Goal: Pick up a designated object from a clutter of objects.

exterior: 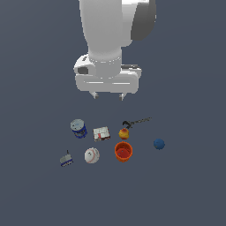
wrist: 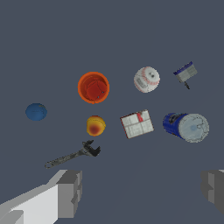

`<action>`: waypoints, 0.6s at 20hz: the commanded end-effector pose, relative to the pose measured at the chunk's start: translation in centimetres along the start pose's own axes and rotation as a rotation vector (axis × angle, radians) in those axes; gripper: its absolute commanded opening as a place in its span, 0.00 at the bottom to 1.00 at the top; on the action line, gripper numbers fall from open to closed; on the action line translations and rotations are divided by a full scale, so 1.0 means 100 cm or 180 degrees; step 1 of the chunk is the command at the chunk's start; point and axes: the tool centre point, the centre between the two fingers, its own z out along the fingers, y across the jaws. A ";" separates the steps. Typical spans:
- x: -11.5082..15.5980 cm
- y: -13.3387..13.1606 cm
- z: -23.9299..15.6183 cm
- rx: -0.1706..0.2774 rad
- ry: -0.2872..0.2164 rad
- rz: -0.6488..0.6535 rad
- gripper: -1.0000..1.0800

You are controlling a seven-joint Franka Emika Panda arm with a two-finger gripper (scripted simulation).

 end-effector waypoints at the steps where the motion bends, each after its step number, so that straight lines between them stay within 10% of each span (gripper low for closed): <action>1: 0.004 0.002 0.003 -0.0001 0.0000 -0.0023 0.96; 12: 0.048 0.018 0.044 -0.0024 0.0020 -0.0319 0.96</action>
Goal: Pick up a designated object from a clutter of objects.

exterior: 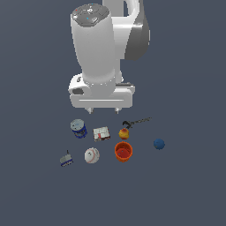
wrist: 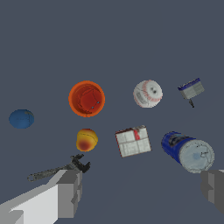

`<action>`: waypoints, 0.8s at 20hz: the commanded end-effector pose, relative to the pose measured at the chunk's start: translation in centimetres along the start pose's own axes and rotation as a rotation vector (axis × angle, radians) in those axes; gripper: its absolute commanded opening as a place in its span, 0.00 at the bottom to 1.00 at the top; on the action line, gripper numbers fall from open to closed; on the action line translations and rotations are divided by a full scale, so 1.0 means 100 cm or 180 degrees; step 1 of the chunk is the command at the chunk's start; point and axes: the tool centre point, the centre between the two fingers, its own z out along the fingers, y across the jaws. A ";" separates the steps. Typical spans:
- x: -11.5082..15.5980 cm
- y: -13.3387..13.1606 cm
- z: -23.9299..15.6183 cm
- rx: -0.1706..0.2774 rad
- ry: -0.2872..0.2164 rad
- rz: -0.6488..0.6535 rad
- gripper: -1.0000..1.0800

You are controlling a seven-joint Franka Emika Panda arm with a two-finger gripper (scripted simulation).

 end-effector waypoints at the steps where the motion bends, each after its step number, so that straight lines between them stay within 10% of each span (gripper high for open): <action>1: 0.013 0.007 0.015 -0.0008 0.0004 -0.0095 0.96; 16: 0.079 0.056 0.128 -0.0066 0.0032 -0.0734 0.96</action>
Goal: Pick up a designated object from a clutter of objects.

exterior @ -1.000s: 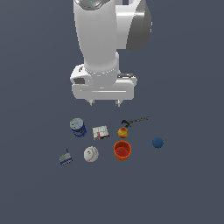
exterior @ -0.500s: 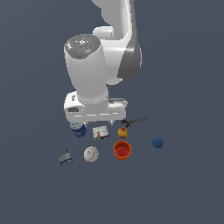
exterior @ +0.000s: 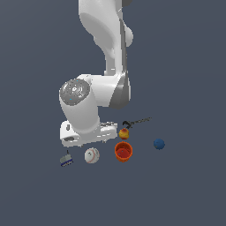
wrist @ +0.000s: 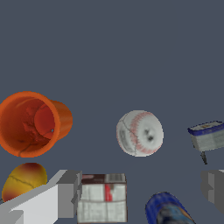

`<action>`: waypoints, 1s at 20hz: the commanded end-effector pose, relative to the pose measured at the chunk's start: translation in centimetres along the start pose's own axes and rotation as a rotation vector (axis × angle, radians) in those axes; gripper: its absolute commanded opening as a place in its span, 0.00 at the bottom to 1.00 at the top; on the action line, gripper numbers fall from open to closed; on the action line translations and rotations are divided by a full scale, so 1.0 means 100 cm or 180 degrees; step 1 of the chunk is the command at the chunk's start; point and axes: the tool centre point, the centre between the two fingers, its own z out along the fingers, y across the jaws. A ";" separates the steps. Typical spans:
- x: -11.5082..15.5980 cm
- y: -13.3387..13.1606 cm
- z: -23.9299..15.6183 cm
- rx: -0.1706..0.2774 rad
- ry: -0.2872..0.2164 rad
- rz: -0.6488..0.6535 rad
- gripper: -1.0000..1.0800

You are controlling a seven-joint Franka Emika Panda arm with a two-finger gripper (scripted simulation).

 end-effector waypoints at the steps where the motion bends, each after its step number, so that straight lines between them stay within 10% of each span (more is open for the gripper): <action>1: 0.005 0.008 0.016 -0.0009 0.0007 -0.0087 0.96; 20: 0.012 0.022 0.064 -0.0023 0.0008 -0.0253 0.96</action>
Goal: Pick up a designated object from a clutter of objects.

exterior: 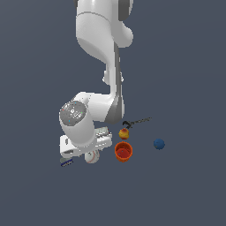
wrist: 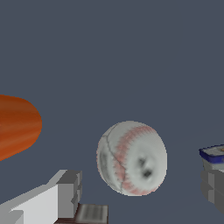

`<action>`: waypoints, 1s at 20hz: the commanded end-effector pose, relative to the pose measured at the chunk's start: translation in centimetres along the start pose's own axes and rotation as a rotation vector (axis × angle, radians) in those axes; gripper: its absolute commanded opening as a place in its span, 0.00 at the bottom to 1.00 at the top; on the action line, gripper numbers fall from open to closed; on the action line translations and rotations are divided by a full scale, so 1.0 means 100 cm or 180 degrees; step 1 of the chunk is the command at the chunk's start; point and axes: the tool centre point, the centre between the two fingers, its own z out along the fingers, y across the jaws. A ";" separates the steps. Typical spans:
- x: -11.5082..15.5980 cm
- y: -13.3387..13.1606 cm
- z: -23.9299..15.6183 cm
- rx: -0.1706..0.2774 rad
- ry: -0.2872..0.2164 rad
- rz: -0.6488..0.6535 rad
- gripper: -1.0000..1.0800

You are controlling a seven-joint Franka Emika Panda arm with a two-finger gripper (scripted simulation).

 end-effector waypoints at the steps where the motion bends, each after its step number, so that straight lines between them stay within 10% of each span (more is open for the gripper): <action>1: -0.001 0.000 0.011 0.0001 -0.0003 -0.0002 0.96; 12: 0.000 0.000 0.043 0.0000 0.0000 -0.0008 0.96; 13: 0.000 0.000 0.043 0.0000 0.0000 -0.0008 0.00; 20: 0.000 0.000 0.043 0.0000 0.0000 -0.0008 0.00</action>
